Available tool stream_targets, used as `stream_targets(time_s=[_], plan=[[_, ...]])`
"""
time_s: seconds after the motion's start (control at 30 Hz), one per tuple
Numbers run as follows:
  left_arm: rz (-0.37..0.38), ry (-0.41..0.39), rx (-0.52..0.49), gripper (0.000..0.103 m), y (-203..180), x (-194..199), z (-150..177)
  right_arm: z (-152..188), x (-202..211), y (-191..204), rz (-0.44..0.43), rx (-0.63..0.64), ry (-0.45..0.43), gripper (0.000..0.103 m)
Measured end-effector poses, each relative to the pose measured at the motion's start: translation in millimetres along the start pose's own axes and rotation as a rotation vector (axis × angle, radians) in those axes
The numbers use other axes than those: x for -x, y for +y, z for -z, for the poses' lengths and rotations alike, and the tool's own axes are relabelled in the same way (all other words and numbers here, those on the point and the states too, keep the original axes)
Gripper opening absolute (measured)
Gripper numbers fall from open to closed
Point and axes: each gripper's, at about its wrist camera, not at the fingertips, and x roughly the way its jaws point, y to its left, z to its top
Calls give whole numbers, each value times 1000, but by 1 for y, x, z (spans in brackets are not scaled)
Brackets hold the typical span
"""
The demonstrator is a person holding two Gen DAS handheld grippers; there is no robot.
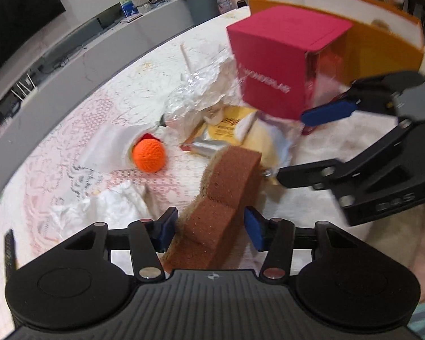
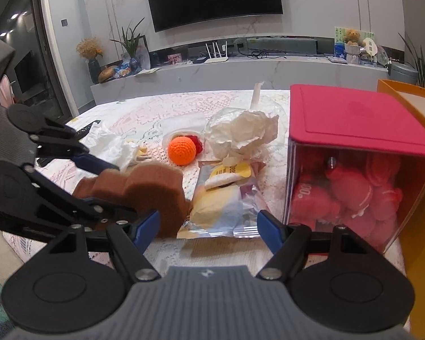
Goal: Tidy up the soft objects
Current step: 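Grasp the brown sponge with the left gripper, then grasp the yellow snack bag with the right gripper while the left gripper holds the sponge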
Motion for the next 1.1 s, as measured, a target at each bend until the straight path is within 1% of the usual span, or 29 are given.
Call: stream_targets(time_s=[0.1, 0.23, 0.37, 0.4, 0.43, 0.5, 0.6, 0.7, 0.73, 0.8, 0.83, 0.9, 0.97, 1.03, 1.1], plan=[[-15, 2, -15, 59, -6, 0, 1, 1, 0, 1, -1, -3, 2, 75], [-30, 17, -93, 60, -17, -2, 2, 3, 2, 2, -4, 2, 6, 75], [-33, 35, -111, 58, -19, -9, 1, 4, 3, -1, 2, -3, 7, 75], [-36, 45, -119, 57, -22, -13, 1, 4, 2, -2, 3, -4, 7, 75], [-52, 51, -123, 45, -24, -17, 1, 5, 1, -1, 4, -5, 8, 75], [-75, 50, -108, 44, -27, -19, 2, 5, 0, -1, 4, 0, 5, 75], [-100, 37, -54, 41, -27, -13, 5, 6, 1, 1, 14, 25, -6, 75], [-142, 29, 53, 41, -21, -2, 6, 8, -1, 3, 19, 40, -14, 75], [-148, 17, 99, 41, -18, 3, 6, 8, -1, 4, 18, 45, -18, 75], [-156, -11, 224, 40, -10, 13, 7, 8, -1, 9, 29, 74, -30, 75], [-167, -27, 298, 40, -6, 17, 8, 9, -2, 12, 43, 95, -37, 75], [-178, -57, 412, 40, 0, 21, 9, 9, -6, 20, 82, 141, -54, 75], [-174, -97, 498, 40, 2, 21, 13, 8, -11, 26, 111, 164, -64, 78], [-167, -125, 531, 40, 1, 18, 15, 7, -16, 32, 144, 189, -74, 82], [-161, -137, 510, 40, -1, 16, 15, 7, -22, 36, 186, 226, -85, 83]])
